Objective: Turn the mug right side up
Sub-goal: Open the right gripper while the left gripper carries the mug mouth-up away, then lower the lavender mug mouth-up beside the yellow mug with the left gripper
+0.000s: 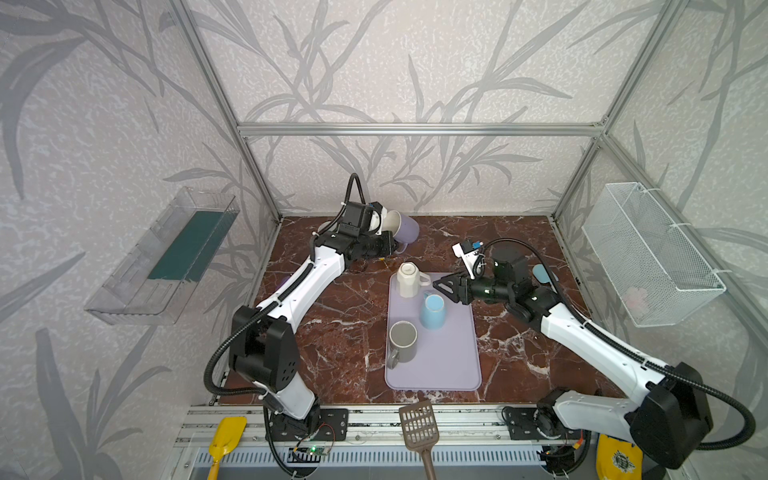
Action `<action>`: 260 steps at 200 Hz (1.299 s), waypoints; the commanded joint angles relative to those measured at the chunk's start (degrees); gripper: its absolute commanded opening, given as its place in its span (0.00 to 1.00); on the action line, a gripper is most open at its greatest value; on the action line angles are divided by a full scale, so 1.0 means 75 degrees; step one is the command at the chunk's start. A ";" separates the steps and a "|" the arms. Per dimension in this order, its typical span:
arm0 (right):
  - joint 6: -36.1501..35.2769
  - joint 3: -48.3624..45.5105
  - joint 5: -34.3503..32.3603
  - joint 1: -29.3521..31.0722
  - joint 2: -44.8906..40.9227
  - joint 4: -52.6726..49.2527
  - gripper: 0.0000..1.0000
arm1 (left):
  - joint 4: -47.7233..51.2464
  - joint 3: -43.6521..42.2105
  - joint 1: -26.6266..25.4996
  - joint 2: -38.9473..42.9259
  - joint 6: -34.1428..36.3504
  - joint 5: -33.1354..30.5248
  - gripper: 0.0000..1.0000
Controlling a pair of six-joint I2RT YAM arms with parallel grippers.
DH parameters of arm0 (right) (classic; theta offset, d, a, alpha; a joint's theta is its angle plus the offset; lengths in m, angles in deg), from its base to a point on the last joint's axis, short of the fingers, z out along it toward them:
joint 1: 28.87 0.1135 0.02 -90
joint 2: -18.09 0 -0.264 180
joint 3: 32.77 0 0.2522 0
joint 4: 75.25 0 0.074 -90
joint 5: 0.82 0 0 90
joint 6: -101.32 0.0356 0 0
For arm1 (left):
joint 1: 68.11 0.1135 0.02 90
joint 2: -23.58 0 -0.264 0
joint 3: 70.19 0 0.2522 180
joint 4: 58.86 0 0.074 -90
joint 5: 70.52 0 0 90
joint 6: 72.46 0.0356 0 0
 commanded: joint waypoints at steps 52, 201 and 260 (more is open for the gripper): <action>-0.0280 -0.0088 -0.0260 -0.0021 -0.0356 -0.0428 0.45 | 0.0789 0.2261 -0.0097 -0.1581 0.0603 -0.0461 0.00; -0.0431 -0.0091 -0.0381 -0.0063 -0.0259 -0.0596 0.45 | 0.2061 0.5070 -0.0879 -0.4371 0.0660 -0.2622 0.00; -0.0481 -0.0117 -0.0400 -0.0109 -0.0310 -0.0659 0.45 | 0.2040 0.5356 -0.1082 -0.4811 0.0730 -0.3369 0.00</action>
